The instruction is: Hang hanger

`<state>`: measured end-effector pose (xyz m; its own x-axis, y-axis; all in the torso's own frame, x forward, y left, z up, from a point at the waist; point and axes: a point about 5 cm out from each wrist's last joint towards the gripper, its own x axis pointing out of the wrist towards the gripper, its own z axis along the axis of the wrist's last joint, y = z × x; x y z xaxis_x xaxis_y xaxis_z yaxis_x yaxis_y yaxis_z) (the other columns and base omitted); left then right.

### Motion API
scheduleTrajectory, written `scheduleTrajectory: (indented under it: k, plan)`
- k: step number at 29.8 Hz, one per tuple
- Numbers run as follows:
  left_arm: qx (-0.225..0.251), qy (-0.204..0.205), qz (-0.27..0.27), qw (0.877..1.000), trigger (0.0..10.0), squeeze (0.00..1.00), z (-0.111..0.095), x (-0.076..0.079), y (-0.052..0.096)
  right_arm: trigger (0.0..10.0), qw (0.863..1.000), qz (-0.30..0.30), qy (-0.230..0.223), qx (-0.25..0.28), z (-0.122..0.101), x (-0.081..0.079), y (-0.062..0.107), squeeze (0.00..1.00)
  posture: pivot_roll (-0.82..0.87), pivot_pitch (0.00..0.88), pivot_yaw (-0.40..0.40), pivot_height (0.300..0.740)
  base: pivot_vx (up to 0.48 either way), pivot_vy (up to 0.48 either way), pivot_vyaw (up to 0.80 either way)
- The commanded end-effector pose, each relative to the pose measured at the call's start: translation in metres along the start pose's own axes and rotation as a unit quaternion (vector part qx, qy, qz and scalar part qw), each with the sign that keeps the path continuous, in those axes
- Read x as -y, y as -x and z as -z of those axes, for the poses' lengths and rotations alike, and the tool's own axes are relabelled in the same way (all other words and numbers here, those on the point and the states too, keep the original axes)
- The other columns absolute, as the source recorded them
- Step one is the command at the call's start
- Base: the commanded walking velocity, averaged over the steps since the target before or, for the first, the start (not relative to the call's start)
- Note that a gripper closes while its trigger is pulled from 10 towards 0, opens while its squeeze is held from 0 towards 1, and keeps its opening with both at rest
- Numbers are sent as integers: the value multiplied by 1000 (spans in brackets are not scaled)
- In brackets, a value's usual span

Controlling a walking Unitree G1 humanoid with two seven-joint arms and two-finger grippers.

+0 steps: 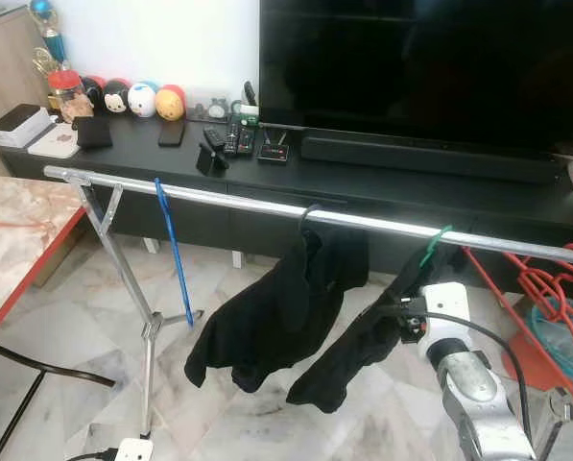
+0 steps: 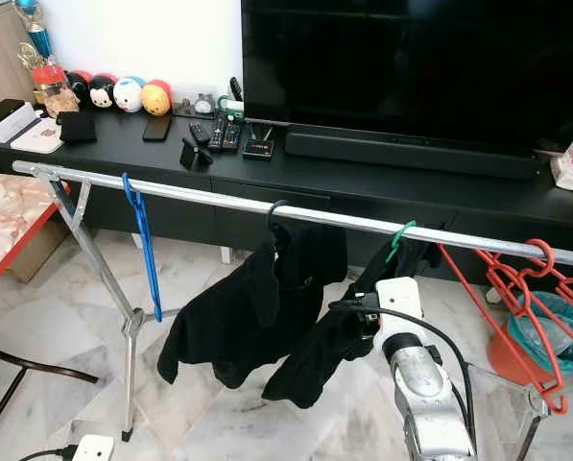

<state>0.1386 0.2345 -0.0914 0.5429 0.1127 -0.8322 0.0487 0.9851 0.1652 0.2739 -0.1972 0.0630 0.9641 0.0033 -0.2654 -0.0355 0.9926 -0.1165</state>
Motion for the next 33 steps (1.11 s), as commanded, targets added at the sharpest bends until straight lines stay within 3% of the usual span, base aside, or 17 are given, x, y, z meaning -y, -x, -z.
scheduleTrajectory:
  k: [1,10,15,16,17,18,24,25,26,27,33]
  plan:
    - [-17,-5,3,1000,10000,0,9,-2,2,10000,1000,23,2,-5,-6,7,-3,0,16,0,-26,740,0,0,0]
    - [-32,-3,-4,999,10000,0,14,-10,4,10000,998,51,-11,-22,-2,14,-4,0,17,0,-25,740,0,0,0]
    - [-31,-4,-5,1000,10000,0,9,-11,2,10000,999,32,-30,9,-13,7,-3,0,16,0,-24,740,0,0,0]
    - [-30,-4,-5,1000,10000,0,8,-11,2,10000,999,24,-32,13,-15,4,-3,545,16,0,-24,740,0,0,0]
    - [-30,-4,-6,1000,10000,0,7,-12,2,10000,999,15,-35,17,-17,0,-2,910,16,0,-25,740,0,0,0]
    - [-29,-4,-6,1000,10000,0,7,-12,2,10000,999,7,-38,19,-18,-2,-2,1000,17,0,-25,740,0,0,0]
    - [-26,1,-10,1000,10000,0,7,-18,3,10000,999,17,-34,34,-27,-5,-1,1000,18,0,-26,740,0,0,0]
    - [-26,1,-10,1000,10000,0,8,-18,3,10000,998,24,-35,40,-30,-3,-1,455,17,0,-26,740,0,0,0]
    - [-26,1,-9,1000,10000,0,8,-18,3,10000,998,29,-36,44,-32,-2,-1,455,17,0,-26,740,0,0,0]
    - [-27,0,-8,1000,10000,0,9,-16,3,10000,998,29,-35,46,-34,-3,-1,0,13,0,-24,740,0,0,0]
    - [-33,-1,-4,999,10000,0,13,-12,4,10000,1000,-11,-29,6,-27,-11,-1,0,16,0,-27,740,0,0,0]
